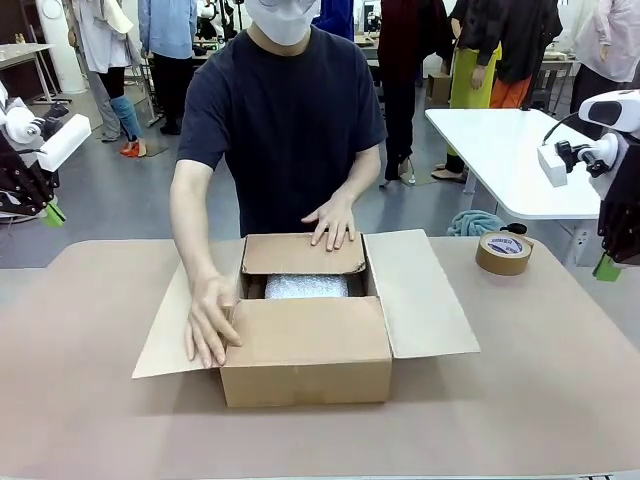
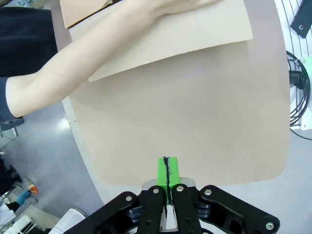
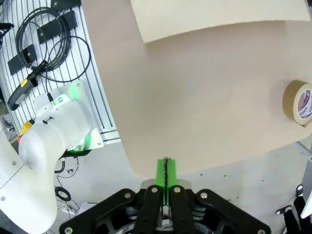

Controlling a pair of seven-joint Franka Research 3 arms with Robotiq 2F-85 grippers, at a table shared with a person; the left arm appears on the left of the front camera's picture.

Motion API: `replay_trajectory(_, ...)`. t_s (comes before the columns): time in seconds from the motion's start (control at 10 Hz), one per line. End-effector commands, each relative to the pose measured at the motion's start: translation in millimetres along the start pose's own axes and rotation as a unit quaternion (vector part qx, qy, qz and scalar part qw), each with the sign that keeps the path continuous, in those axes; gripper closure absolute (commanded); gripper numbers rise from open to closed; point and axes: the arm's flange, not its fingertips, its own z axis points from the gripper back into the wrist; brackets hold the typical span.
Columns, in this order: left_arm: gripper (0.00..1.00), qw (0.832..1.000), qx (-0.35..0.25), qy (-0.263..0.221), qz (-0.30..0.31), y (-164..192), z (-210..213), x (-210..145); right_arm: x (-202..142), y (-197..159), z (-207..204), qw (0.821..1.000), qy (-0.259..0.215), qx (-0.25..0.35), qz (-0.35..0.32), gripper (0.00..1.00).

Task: Wrap the clocks to prevent damage.
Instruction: Push the right (or left) flap of the Package Box to close it.

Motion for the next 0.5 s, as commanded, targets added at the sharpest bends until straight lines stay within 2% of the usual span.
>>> replay_trajectory(0.0, 1.00, 1.000, -0.002, 0.001, 0.004, 1.5, 1.9, -0.2, -0.3, 1.2, -1.4, 1.000, 0.000, 0.007, 0.010, 0.99)
replay_trajectory(0.4, 1.00, 1.000, -0.002, 0.001, 0.004, 1.5, 1.9, -0.2, -0.3, 1.2, -1.4, 1.000, 0.000, 0.007, 0.010, 0.99)
